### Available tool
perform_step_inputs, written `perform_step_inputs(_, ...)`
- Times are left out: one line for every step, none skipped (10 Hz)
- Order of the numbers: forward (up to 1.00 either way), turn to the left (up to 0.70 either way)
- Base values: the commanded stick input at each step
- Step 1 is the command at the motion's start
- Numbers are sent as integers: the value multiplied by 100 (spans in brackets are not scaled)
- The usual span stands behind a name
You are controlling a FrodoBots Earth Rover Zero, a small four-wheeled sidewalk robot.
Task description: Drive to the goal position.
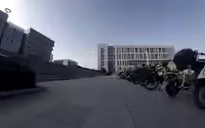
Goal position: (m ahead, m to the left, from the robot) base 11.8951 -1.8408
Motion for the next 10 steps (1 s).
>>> perform_step_inputs(100,0)
perform_step_inputs(100,0)
perform_step_inputs(100,0)
perform_step_inputs(100,1)
perform_step_inputs(100,1)
perform_step_inputs(100,1)
perform_step_inputs(100,1)
perform_step_inputs(100,1)
perform_step_inputs(100,1)
perform_step_inputs(100,1)
